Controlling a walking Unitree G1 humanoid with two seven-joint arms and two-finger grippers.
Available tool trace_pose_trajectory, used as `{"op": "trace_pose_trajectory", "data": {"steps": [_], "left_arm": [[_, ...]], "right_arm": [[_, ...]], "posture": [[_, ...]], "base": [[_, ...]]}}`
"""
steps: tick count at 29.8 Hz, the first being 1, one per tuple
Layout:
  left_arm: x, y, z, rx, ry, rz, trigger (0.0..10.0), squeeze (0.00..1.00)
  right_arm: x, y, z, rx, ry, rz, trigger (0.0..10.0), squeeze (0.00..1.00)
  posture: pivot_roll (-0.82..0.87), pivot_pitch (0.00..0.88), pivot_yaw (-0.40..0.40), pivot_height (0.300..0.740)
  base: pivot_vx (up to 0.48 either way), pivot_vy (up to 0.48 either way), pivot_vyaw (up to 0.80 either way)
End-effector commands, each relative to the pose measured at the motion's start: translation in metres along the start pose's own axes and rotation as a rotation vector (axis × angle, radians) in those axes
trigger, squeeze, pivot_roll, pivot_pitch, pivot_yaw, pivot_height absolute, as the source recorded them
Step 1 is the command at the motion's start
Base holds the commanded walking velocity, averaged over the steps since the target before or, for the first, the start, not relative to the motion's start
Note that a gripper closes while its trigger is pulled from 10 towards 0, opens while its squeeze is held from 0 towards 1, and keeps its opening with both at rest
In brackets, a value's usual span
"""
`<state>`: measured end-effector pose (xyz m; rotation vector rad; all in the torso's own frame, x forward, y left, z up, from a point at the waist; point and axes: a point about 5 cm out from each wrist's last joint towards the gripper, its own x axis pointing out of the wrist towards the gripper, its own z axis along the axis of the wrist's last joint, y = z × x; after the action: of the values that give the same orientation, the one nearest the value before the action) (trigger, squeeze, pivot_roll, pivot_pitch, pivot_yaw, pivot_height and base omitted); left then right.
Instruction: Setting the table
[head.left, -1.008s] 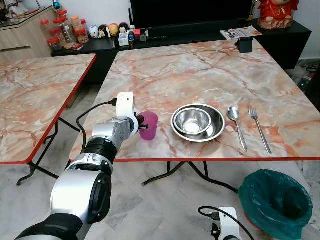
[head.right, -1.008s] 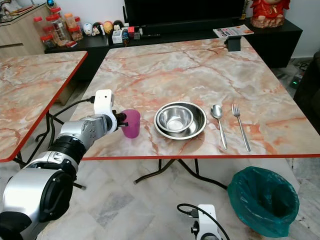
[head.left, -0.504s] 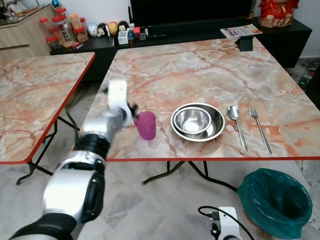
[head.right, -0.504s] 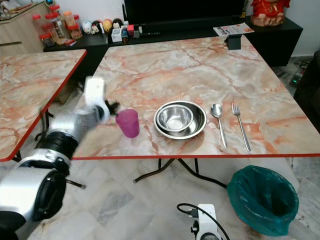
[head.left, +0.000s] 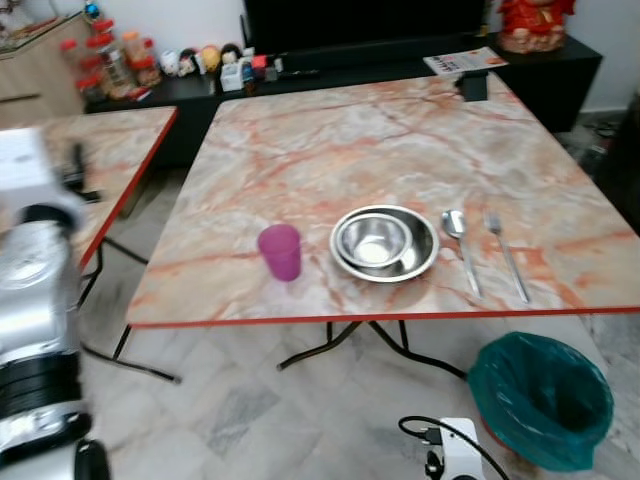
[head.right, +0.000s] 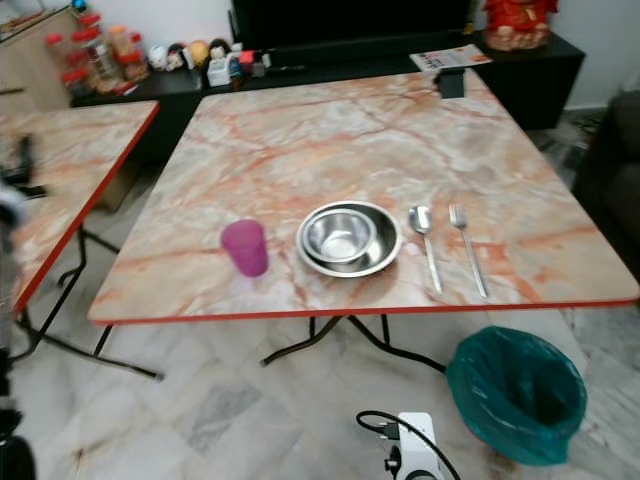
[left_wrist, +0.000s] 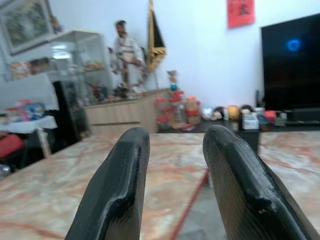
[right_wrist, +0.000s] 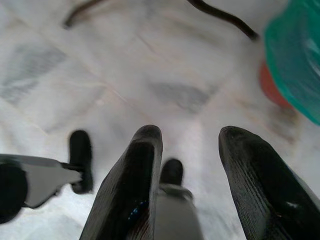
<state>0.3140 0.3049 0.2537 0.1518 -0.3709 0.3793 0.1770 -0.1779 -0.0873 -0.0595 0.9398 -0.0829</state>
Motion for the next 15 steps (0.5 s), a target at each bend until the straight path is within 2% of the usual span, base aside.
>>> {"op": "trace_pose_trajectory", "data": {"steps": [1,3,4,5,6,8,9,10,11,12,13,15], "left_arm": [[-0.002,-0.002,0.010,0.022,-0.047,-0.020,10.0,0.00],[-0.003,-0.002,0.010,0.022,-0.047,-0.019,10.0,0.00],[-0.055,0.067,-0.079,0.285,0.290,0.174,10.0,0.00],[-0.080,0.090,-0.104,0.359,0.407,0.216,10.0,0.00],[-0.095,0.102,-0.117,0.394,0.472,0.234,10.0,0.00],[-0.095,0.102,-0.117,0.394,0.472,0.234,10.0,0.00],[-0.121,0.089,-0.152,0.378,0.648,0.086,10.0,0.00],[-0.131,0.084,-0.163,0.377,0.702,0.027,10.0,0.00],[-0.147,0.073,-0.178,0.395,0.781,-0.062,10.0,0.00],[-0.147,0.073,-0.178,0.395,0.781,-0.062,10.0,0.00],[-0.171,0.057,-0.197,0.374,0.891,-0.157,10.0,0.00],[-0.193,0.038,-0.212,0.339,0.988,-0.244,10.0,0.00]], "right_arm": [[0.000,0.005,0.000,-0.003,0.002,0.013,10.0,0.00],[0.000,0.005,0.000,-0.003,0.002,0.013,10.0,0.00],[0.000,0.005,0.002,-0.006,-0.001,0.015,10.0,0.00],[0.000,0.005,0.002,-0.007,-0.002,0.016,10.0,0.00],[0.001,0.005,0.002,-0.007,-0.002,0.016,10.0,0.00],[0.001,0.005,0.002,-0.007,-0.002,0.016,10.0,0.00],[0.000,0.005,0.001,-0.006,0.000,0.016,10.0,0.00],[0.000,0.004,0.001,-0.006,0.001,0.015,10.0,0.00],[0.000,0.004,0.000,-0.005,0.003,0.013,10.0,0.00],[0.000,0.004,0.000,-0.005,0.003,0.013,10.0,0.00],[0.000,0.002,-0.001,-0.004,0.005,0.008,10.0,0.00],[0.000,-0.001,-0.001,-0.001,0.004,-0.001,10.0,0.00]], "posture": [[0.11,0.026,0.108,0.740],[0.11,0.026,0.108,0.740],[0.12,0.038,0.105,0.740],[0.12,0.040,0.106,0.740],[0.12,0.039,0.106,0.740],[0.12,0.039,0.106,0.740],[0.11,0.037,0.104,0.740],[0.10,0.037,0.104,0.740],[0.10,0.036,0.104,0.740],[0.10,0.036,0.104,0.740],[0.09,0.037,0.103,0.740],[0.09,0.036,0.101,0.740]], "base": [[0.000,0.000,0.00],[0.000,0.000,0.00],[0.000,0.000,0.00],[0.000,0.000,0.00],[0.000,0.000,0.00],[0.000,0.000,0.00],[0.000,0.000,0.00],[0.000,0.000,0.00],[0.000,0.000,0.00],[0.000,0.000,0.00],[0.000,0.000,0.00],[0.000,0.000,0.00]]}}
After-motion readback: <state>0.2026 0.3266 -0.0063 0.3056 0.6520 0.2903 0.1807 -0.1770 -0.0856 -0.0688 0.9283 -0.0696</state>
